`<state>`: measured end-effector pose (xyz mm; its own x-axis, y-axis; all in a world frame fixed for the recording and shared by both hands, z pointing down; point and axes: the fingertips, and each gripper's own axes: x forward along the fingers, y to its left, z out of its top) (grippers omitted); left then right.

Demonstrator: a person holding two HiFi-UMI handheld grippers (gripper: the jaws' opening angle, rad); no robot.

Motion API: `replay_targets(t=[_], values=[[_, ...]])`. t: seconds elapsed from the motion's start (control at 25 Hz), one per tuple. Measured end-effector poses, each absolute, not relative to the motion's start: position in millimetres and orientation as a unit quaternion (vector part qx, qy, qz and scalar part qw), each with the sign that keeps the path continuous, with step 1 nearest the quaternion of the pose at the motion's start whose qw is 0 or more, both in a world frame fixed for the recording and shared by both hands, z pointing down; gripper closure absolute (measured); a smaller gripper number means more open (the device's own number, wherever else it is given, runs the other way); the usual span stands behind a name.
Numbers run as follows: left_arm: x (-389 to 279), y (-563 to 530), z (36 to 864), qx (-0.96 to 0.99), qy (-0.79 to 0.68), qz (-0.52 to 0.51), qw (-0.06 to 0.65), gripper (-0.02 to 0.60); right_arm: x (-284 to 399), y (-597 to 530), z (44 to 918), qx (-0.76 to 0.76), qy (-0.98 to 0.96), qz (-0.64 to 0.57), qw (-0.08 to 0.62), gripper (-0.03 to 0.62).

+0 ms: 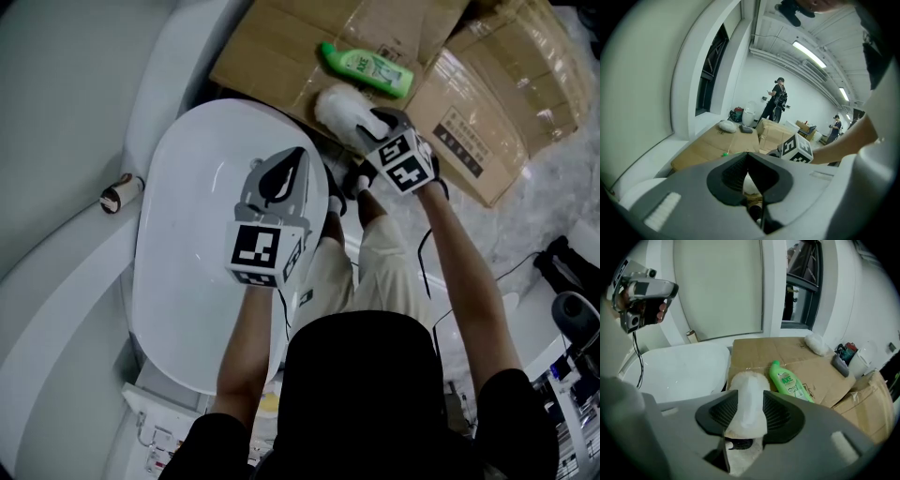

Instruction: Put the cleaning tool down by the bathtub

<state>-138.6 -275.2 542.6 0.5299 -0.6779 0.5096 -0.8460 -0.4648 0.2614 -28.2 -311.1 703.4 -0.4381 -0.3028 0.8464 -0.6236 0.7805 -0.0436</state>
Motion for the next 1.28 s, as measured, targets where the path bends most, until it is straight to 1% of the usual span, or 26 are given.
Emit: replay_targets(t=[0.24,0.72,1.28], values=[[-134,-264,525,0.848,-0.437,0.182,0.238,0.583,-17,-301,668,0.300,-0.823,0.171,0.450,0.445],[-114,-245,489,0.853,-0.438,0.187,0.215,0.583,0,-275,613,0.323,-0.834,0.162,0.417,0.445],[-63,-172,448,0.840,-0.477,0.170,0.196,0.583,48,-198,540,0.328,-0.863,0.129,0.363,0.445]])
